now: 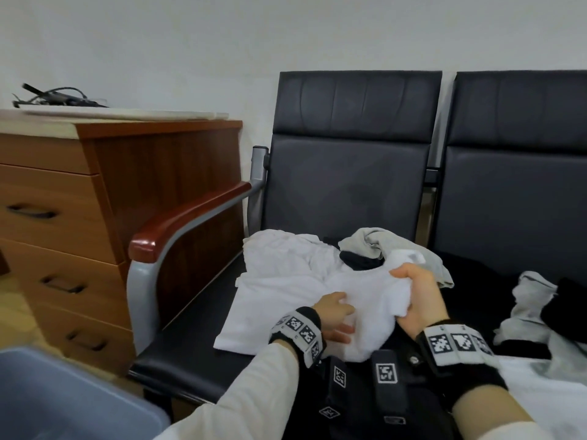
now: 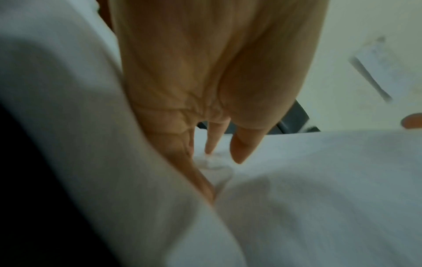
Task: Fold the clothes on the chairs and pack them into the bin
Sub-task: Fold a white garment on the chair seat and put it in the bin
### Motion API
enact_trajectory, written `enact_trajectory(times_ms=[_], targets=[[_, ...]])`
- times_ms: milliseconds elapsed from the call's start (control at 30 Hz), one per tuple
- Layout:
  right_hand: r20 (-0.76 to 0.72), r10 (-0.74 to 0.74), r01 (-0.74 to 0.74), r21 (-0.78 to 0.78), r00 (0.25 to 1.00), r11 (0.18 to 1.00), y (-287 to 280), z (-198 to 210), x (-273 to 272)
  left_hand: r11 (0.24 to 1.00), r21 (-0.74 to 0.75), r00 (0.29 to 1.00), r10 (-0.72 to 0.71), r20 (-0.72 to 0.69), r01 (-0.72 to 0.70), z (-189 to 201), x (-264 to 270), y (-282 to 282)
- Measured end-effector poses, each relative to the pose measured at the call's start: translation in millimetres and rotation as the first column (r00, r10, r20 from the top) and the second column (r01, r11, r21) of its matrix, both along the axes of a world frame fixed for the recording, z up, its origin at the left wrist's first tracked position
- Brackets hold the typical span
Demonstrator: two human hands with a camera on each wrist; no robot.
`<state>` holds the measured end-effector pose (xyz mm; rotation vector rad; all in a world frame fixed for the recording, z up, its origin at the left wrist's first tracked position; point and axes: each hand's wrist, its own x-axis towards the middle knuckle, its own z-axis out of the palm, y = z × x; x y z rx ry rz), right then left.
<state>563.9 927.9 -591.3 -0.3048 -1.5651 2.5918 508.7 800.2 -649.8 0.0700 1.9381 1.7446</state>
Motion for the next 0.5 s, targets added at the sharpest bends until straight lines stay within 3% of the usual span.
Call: enact_trajectory(times_ms=[100,167,233,300,367,433,500], targets=[[-0.084,0.047,-0.032,0.175,0.995,0.984,-51,12,-22,0.973,0.116,0.979,0.202,-0.002,-0.200,14,-14,-45],[-0.094,0.181,-0.141,0.328,0.979,0.934,-90,12,-31,0.911,0.206,0.933,0.357,0.041,-0.358,23,-28,-93],[0.012,0.413,-0.375,0.439,0.911,0.816,-123,6,-37,0.887,0.278,0.929,0.352,0.111,-0.369,24,-39,-134],[0.127,0.535,-0.532,0.432,0.835,0.728,-139,-7,-43,0.902,0.305,0.950,0.268,0.158,-0.305,18,-41,-156],[0.178,0.468,-0.497,0.415,0.866,0.762,-131,-15,-48,0.919,0.252,0.951,0.277,0.138,-0.304,3,-41,-159],[0.189,0.355,-0.402,0.432,0.916,0.808,-112,-21,-50,0.930,0.112,0.936,0.350,0.031,-0.351,-12,-46,-162],[0.188,0.270,-0.329,0.498,0.944,0.802,-93,-27,-50,0.932,-0.034,0.930,0.357,-0.085,-0.361,-21,-50,-165]])
